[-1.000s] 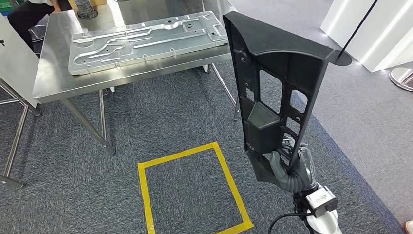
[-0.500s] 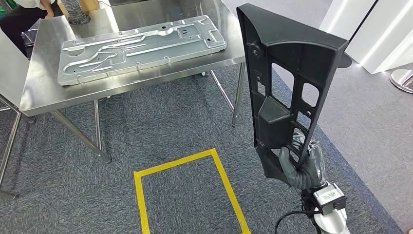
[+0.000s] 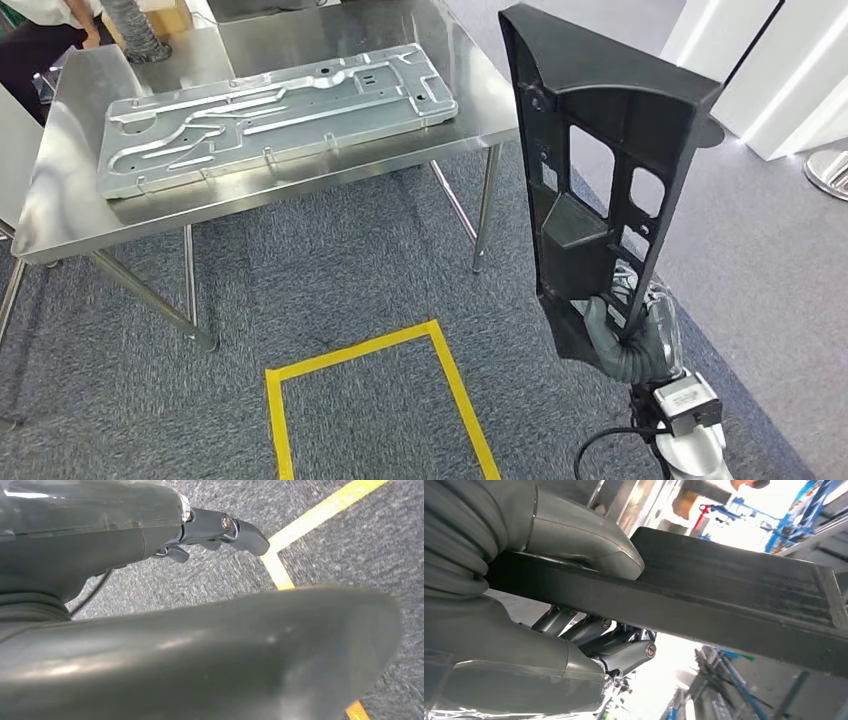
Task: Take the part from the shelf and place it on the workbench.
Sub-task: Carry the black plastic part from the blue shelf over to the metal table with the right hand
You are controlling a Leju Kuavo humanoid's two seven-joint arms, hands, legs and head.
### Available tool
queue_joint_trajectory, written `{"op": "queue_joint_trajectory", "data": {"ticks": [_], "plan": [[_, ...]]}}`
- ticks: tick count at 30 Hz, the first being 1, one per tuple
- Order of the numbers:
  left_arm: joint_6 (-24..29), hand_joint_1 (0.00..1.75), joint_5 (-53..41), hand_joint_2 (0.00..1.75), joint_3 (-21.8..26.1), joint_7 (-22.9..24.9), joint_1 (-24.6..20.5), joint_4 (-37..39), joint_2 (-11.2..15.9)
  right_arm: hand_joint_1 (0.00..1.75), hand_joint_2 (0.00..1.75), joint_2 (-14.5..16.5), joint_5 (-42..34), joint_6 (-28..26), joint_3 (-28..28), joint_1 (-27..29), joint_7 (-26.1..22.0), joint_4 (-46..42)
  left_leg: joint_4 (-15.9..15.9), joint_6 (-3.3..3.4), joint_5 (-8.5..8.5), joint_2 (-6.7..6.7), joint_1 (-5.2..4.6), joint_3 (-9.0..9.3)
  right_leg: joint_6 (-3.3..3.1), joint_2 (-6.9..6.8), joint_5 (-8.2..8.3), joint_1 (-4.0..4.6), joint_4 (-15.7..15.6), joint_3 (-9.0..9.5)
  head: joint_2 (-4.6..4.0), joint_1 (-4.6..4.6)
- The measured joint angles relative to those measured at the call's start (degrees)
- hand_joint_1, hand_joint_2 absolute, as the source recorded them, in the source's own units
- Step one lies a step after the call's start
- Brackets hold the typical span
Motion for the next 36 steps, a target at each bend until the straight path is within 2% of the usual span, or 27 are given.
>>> {"op": "queue_joint_trajectory", "data": {"ticks": [2, 3, 6, 7, 8, 9, 10, 11, 12, 13, 14, 17, 18, 19, 21, 22, 23, 24, 25, 27, 28, 29, 32, 33, 34, 36], "plan": [[0.0, 0.0, 0.0, 0.0, 0.01, -0.05, -0.07, 0.0, 0.0, 1.75, 1.75, -0.1, 0.02, 0.0, -0.11, -0.06, -0.01, -0.08, 2.45, -0.39, -0.32, 0.04, 0.14, -0.98, -0.81, 0.11, -0.33, -0.05, -0.32, 0.69, -0.01, 0.0], [0.0, 0.0, -0.01, 0.0, 0.01, -0.08, -0.11, 0.0, 0.0, 1.75, 1.75, -0.11, 0.02, 0.0, -0.15, -0.1, -0.03, -0.1, 5.3, -0.53, -1.13, 0.03, 0.21, -2.42, -1.18, 0.13, -0.53, -0.04, -0.49, 1.14, -0.01, -0.01], [0.0, 0.0, -0.03, 0.0, 0.01, -0.19, -0.06, 0.0, 0.0, 1.75, 1.75, -0.13, 0.03, 0.0, -0.2, 0.01, -0.03, -0.1, 16.19, -0.76, -5.73, 0.03, 0.27, -9.1, -1.97, 0.16, -1.24, 0.45, -0.61, 1.91, -0.01, -0.02], [0.0, 0.0, -0.03, 0.0, 0.01, -0.21, 0.0, 0.0, 0.0, 1.75, 1.75, -0.13, 0.03, 0.0, -0.21, 0.1, -0.03, -0.1, 17.73, -0.68, -6.19, 0.03, 0.25, -10.56, -2.11, 0.24, -1.45, 0.69, -0.61, 2.13, -0.01, -0.01], [0.01, 0.0, -0.04, 0.0, 0.01, -0.24, 0.04, 0.0, 0.0, 1.75, 1.75, -0.13, 0.04, 0.0, -0.23, 0.16, -0.03, -0.1, 17.12, -0.45, -5.28, 0.03, 0.19, -10.97, -2.19, 0.35, -1.64, 0.93, -0.61, 2.42, -0.01, -0.01], [0.01, 0.0, -0.04, 0.0, 0.01, -0.25, 0.04, 0.0, 0.0, 1.75, 1.75, -0.13, 0.05, 0.0, -0.26, 0.2, -0.03, -0.1, 14.39, -0.06, -3.13, 0.02, 0.06, -10.28, -2.24, 0.45, -1.85, 1.16, -0.61, 2.79, -0.01, -0.01], [0.03, 0.0, -0.04, 0.0, 0.01, -0.27, 0.02, 0.0, 0.0, 1.75, 1.75, -0.13, 0.05, 0.01, -0.28, 0.22, -0.03, -0.1, 10.25, 0.54, -0.3, 0.03, -0.17, -8.84, -2.25, 0.53, -2.06, 1.35, -0.62, 3.18, -0.01, 0.0], [0.07, 0.0, -0.04, 0.0, 0.01, -0.28, -0.03, 0.0, 0.07, 1.75, 1.75, -0.13, 0.07, 0.01, -0.3, 0.23, -0.04, -0.1, 6.33, 1.2, 1.7, 0.06, -0.46, -7.41, -2.18, 0.56, -2.24, 1.57, -0.6, 3.52, -0.01, 0.0], [0.11, 0.0, -0.06, 0.0, 0.01, -0.31, -0.12, 0.0, 0.13, 1.75, 1.75, -0.13, 0.08, 0.02, -0.32, 0.23, -0.06, -0.1, 3.36, 1.67, 2.77, 0.07, -0.76, -6.35, -2.01, 0.59, -2.36, 1.62, -0.58, 3.64, -0.01, 0.0], [0.16, 0.0, -0.1, 0.0, 0.01, -0.34, -0.16, 0.0, 0.18, 1.75, 1.75, -0.13, 0.11, 0.04, -0.35, 0.26, -0.08, -0.1, 1.71, 2.03, 3.28, 0.07, -1.01, -5.83, -1.75, 0.6, -2.45, 1.6, -0.57, 3.63, -0.01, 0.0], [0.2, 0.0, -0.14, 0.0, 0.01, -0.37, -0.16, 0.0, 0.21, 1.75, 1.75, -0.13, 0.16, 0.07, -0.38, 0.3, -0.09, -0.1, 1.3, 2.17, 3.09, 0.05, -1.18, -5.79, -1.43, 0.59, -2.49, 1.54, -0.59, 3.6, -0.01, 0.0], [0.32, 0.0, -0.21, 0.0, 0.02, -0.5, -0.03, 0.0, 0.14, 1.75, 1.75, -0.21, 0.3, 0.15, -0.57, 0.36, -0.12, -0.2, 0.12, 2.53, 4.41, 0.03, -0.88, -5.02, -0.42, 0.53, -3.22, 1.4, 0.08, 3.52, -0.01, 0.0], [0.36, 0.0, -0.24, 0.0, 0.02, -0.56, -0.08, 0.0, 0.11, 1.75, 1.75, -0.24, 0.33, 0.16, -0.66, 0.33, -0.14, -0.25, -0.3, 2.66, 4.72, 0.05, -0.69, -4.74, -0.12, 0.52, -4.4, 1.37, 1.86, 2.78, -0.01, 0.0], [0.37, 0.0, -0.27, 0.0, 0.02, -0.61, -0.13, 0.0, 0.09, 1.75, 1.75, -0.26, 0.38, 0.17, -0.73, 0.35, -0.14, -0.27, -0.5, 2.74, 4.88, 0.08, -0.62, -4.64, 0.12, 0.51, -6.15, 1.22, 4.96, 1.37, -0.01, 0.0], [0.4, 0.0, -0.33, 0.0, 0.01, -0.65, -0.13, 0.0, 0.05, 1.75, 1.75, -0.26, 0.49, 0.24, -0.78, 0.52, -0.15, -0.27, -0.49, 2.85, 4.84, 0.02, -0.64, -4.67, 0.63, 0.5, -9.66, 0.96, 12.79, -2.53, -0.01, 0.0], [0.42, 0.0, -0.34, 0.0, 0.02, -0.65, -0.08, 0.0, 0.04, 1.75, 1.75, -0.26, 0.53, 0.3, -0.78, 0.64, -0.14, -0.26, -0.44, 2.83, 4.77, -0.06, -0.64, -4.69, 0.85, 0.5, -10.23, 0.81, 15.24, -3.86, -0.01, 0.0], [0.43, 0.0, -0.35, 0.0, 0.02, -0.65, -0.04, 0.0, 0.04, 1.75, 1.75, -0.26, 0.55, 0.36, -0.78, 0.72, -0.14, -0.26, -0.34, 2.74, 4.69, -0.29, -0.62, -4.7, 1.03, 0.5, -9.66, 0.64, 15.51, -4.13, -0.01, 0.0], [0.44, 0.0, -0.35, 0.0, 0.02, -0.65, -0.02, 0.0, 0.03, 1.75, 1.75, -0.26, 0.55, 0.42, -0.78, 0.74, -0.14, -0.26, -0.17, 2.58, 4.58, -0.6, -0.55, -4.69, 1.17, 0.54, -8.09, 0.46, 13.37, -3.15, -0.01, 0.0], [0.44, 0.0, -0.35, 0.0, 0.02, -0.66, -0.05, 0.0, 0.01, 1.75, 1.75, -0.26, 0.55, 0.48, -0.79, 0.75, -0.14, -0.27, 0.09, 2.36, 4.41, -0.95, -0.47, -4.69, 1.29, 0.8, -5.97, 0.23, 9.37, -1.18, -0.01, 0.0], [0.44, 0.0, -0.35, 0.0, 0.01, -0.69, -0.18, 0.0, -0.02, 1.75, 1.75, -0.25, 0.56, 0.63, -0.81, 0.78, -0.14, -0.29, 0.77, 1.77, 4.01, -1.67, -0.5, -4.9, 1.16, 1.78, -3.33, 0.02, 2.23, 2.45, -0.01, 0.0], [0.46, 0.0, -0.35, 0.0, 0.01, -0.71, -0.24, 0.0, -0.03, 1.75, 1.75, -0.26, 0.57, 0.69, -0.84, 0.84, -0.14, -0.32, 0.99, 1.5, 3.88, -1.97, -0.55, -5.05, 0.89, 2.05, -2.92, 0.06, 0.41, 3.32, -0.01, 0.0], [0.48, 0.0, -0.35, 0.0, 0.01, -0.73, -0.25, 0.0, -0.02, 1.75, 1.75, -0.26, 0.59, 0.73, -0.86, 0.9, -0.13, -0.35, 1.06, 1.21, 3.83, -2.24, -0.6, -5.19, 0.48, 2.05, -3.1, 0.2, 0.04, 3.47, -0.01, 0.0], [0.51, 0.0, -0.35, 0.0, 0.01, -0.74, -0.14, 0.0, 0.0, 1.75, 1.75, -0.28, 0.61, 0.75, -0.89, 0.93, -0.11, -0.44, 1.65, 0.35, 3.29, -2.35, -0.45, -5.49, -0.89, 0.87, -2.98, 0.25, -0.21, 3.6, -0.01, -0.01], [0.52, 0.0, -0.35, 0.0, 0.01, -0.74, -0.15, 0.0, 0.01, 1.75, 1.75, -0.28, 0.61, 0.75, -0.89, 0.92, -0.11, -0.47, 3.22, 0.1, 2.23, -1.98, -0.39, -6.15, -1.31, 0.44, -2.97, 0.22, -0.32, 3.67, -0.01, -0.01], [0.52, 0.0, -0.35, 0.0, 0.01, -0.75, -0.17, 0.0, 0.01, 1.75, 1.75, -0.28, 0.61, 0.76, -0.89, 0.92, -0.11, -0.5, 6.09, -0.12, 0.55, -1.51, -0.33, -7.42, -1.64, -0.03, -2.99, 0.22, -0.4, 3.72, -0.01, -0.01], [0.52, 0.0, -0.35, 0.0, 0.01, -0.75, -0.15, 0.0, 0.0, 1.75, 1.75, -0.28, 0.61, 0.76, -0.89, 0.99, -0.11, -0.51, 14.03, -0.43, -3.21, -0.94, -0.23, -11.2, -1.97, -0.96, -3.13, 0.45, -0.38, 3.72, -0.01, 0.0]]}}
